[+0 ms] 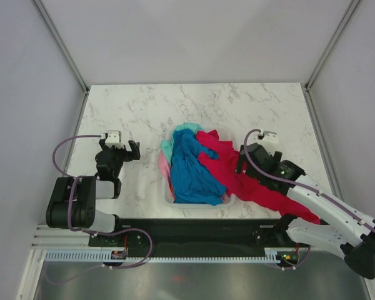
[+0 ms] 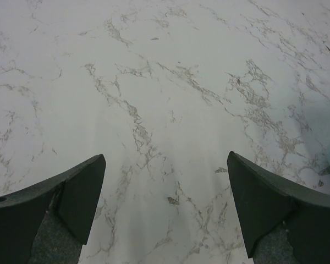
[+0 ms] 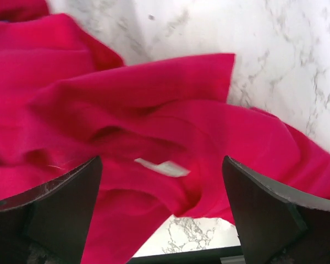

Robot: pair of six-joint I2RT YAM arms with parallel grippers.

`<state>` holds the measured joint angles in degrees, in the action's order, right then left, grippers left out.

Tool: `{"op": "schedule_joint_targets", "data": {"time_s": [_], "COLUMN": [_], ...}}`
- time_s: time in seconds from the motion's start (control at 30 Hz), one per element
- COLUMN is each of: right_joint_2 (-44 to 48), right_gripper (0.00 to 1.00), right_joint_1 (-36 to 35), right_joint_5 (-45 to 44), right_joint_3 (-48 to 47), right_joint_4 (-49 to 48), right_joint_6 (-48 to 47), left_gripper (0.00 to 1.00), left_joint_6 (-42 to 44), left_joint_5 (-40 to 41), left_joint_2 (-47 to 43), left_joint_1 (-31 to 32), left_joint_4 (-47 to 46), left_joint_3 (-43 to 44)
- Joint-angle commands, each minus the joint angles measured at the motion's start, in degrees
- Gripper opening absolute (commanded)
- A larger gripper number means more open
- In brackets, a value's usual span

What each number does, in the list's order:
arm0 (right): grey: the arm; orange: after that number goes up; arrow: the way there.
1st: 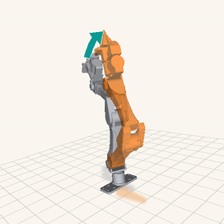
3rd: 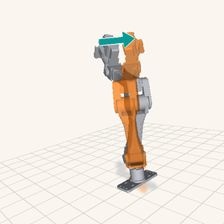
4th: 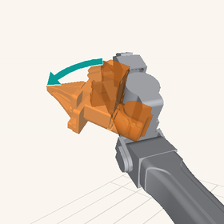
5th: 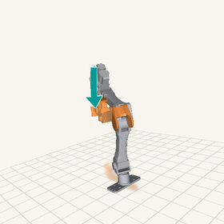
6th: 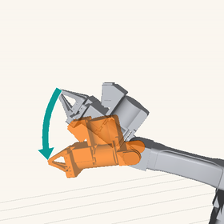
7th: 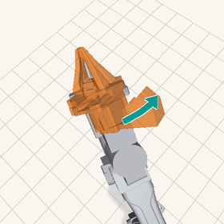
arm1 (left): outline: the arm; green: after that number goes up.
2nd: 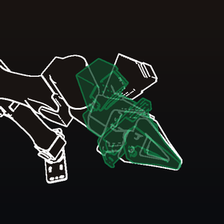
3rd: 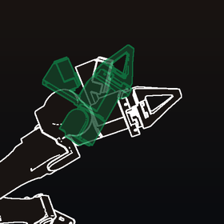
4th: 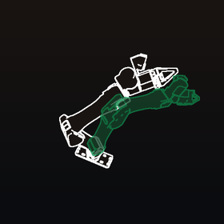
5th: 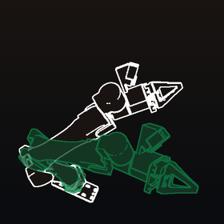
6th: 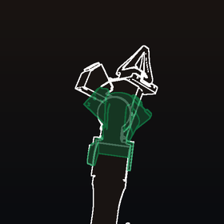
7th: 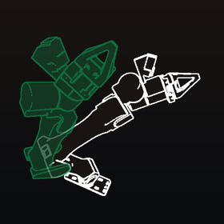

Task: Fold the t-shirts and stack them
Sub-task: Move the tshirt to the center of the board

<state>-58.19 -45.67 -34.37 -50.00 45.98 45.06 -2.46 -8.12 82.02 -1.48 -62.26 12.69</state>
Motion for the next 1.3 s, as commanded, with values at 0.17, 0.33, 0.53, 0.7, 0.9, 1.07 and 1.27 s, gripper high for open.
{"op": "schedule_joint_targets", "data": {"time_s": [0.17, 0.33, 0.53, 0.7, 0.9, 1.07, 1.27], "right_joint_2": [4.76, 0.11, -4.3, -1.93, 4.75, 2.04, -6.39], "right_gripper": [0.98, 0.98, 0.74, 0.0, 0.0, 0.0, 0.0], "right_joint_1": [18.67, 22.55, 23.78, 28.35, 33.72, 35.12, 35.21], "right_joint_5": [28.81, 38.58, 38.15, 39.11, 34.74, 21.73, 14.34], "right_joint_3": [17.2, 25.02, 27.23, 27.59, 5.43, -24.57, -64.74], "right_joint_4": [-16.34, -26.35, -29.54, -28.93, -14.03, -0.55, 10.71], "right_joint_6": [-1.9, -1.46, -2.96, -4.62, -6.46, -13.15, -17.27], "left_gripper": [1.0, 1.0, 1.0, 1.0, 1.0, 1.0, 1.0], "left_joint_6": [1.76, 1.76, 1.76, 1.76, -0.51, -4.13, -14.58], "left_joint_5": [-0.58, -0.58, -0.58, -0.67, 1.69, 4.17, 4.0], "left_joint_2": [0.16, 0.16, 0.07, 0.16, -7.81, -19.6, -30.94], "left_joint_1": [0.16, 0.16, 0.16, 0.16, 0.33, 0.59, 0.6], "left_joint_4": [-2.16, -2.16, -2.16, -2.16, 14.29, 45.35, 52.31], "left_joint_3": [0.14, 0.14, 0.14, 0.23, 6.69, 21.05, 26.85]}}
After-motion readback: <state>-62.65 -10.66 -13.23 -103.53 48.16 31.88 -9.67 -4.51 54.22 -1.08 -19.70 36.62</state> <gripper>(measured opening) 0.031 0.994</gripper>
